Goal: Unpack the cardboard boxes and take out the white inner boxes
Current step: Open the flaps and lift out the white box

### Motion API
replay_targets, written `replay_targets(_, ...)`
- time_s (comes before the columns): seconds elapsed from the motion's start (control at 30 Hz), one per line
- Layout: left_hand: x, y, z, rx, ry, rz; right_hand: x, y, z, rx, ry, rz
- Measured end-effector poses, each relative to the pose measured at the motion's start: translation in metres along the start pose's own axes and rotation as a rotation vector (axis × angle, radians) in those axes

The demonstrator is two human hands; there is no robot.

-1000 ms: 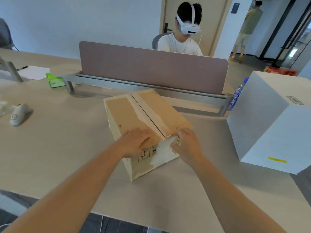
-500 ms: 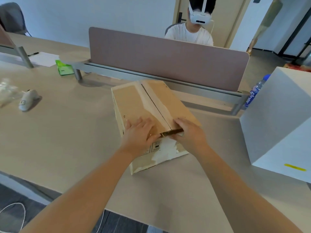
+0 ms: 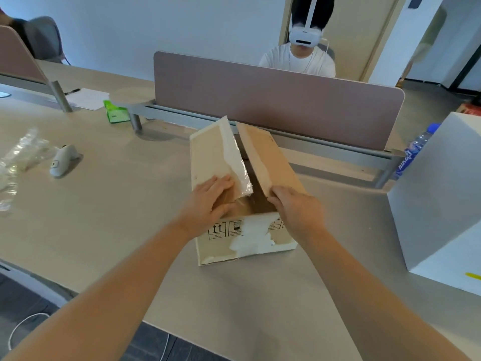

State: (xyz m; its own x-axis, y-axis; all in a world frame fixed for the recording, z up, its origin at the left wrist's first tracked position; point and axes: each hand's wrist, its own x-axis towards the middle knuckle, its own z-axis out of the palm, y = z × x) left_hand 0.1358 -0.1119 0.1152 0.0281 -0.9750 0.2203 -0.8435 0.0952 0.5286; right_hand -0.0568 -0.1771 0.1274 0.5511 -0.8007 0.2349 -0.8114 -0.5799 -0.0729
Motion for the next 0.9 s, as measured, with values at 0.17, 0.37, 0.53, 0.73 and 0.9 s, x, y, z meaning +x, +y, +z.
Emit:
replay_targets(0.17,-0.002,-0.003,-0.032,0.038,0.014,0.013,0.011,-0.015,-0.014,0.005,-0.020,0.022)
replay_targets(0.37,-0.003,-0.003,-0.062,0.539,-0.019,0.044,0.017,-0.028,-0.026,-0.073,-0.098,0.024)
replay_targets(0.53,-0.004,0.004,-0.065,0.862,0.074,0.062,0.019,-0.031,-0.034,-0.148,-0.050,0.083)
replay_targets(0.73,-0.015,0.037,-0.072,1.056,0.039,-0.347,0.016,-0.023,-0.048,-0.529,-0.112,0.165)
replay_targets(0.9,-0.014,0.023,-0.060,1.025,-0.145,-0.644,0.015,-0.008,-0.044,-0.578,-0.238,0.310)
